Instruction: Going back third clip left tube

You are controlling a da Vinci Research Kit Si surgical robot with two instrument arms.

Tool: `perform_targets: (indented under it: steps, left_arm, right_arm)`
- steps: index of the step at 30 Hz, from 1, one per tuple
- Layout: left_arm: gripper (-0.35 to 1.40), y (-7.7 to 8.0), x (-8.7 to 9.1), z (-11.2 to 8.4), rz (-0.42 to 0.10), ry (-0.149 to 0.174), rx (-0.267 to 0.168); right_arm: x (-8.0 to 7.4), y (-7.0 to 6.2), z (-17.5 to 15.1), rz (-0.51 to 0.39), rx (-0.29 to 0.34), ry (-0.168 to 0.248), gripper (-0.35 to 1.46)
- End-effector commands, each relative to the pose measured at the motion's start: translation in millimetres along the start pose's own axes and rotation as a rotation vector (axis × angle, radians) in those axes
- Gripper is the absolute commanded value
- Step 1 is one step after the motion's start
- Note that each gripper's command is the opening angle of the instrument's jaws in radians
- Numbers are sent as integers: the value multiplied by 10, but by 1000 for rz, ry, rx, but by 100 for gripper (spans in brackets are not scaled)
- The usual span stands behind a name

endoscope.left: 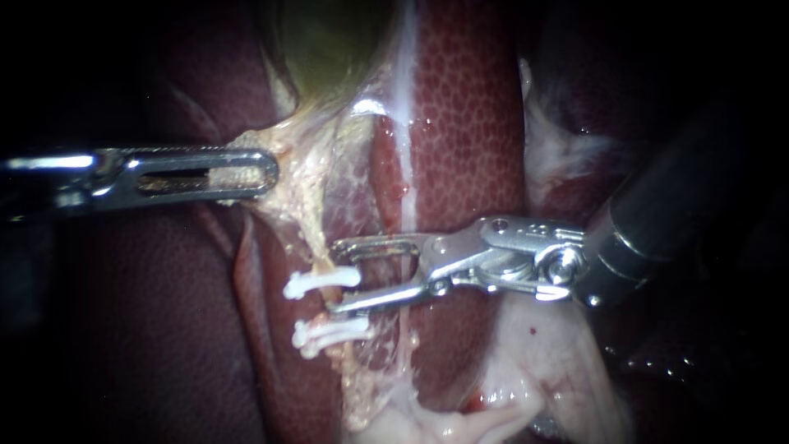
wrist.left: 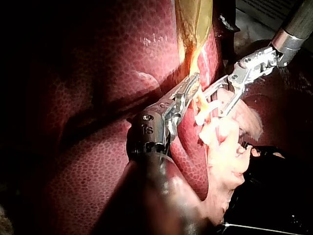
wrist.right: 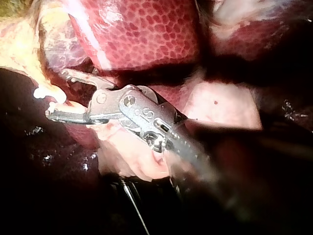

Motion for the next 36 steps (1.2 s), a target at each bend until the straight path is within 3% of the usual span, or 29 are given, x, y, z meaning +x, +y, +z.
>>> perform_targets:
  steps: [1,11,19,27,36]
  left_arm:
    - [-35,0,0,0,0,0,0]
    - [-35,0,0,-1,0,0,1]
    - [-35,1,0,-1,0,0,1]
    - [-35,2,0,0,0,0,1]
    - [-35,2,0,0,0,0,1]
  right_arm:
    - [1,0,-1,0,1,0,60]
    - [10,-6,-37,-26,17,9,60]
    - [17,-25,-87,-121,46,7,60]
    - [41,-41,-128,-182,67,22,60]
    - [60,-47,-149,-214,61,44,60]
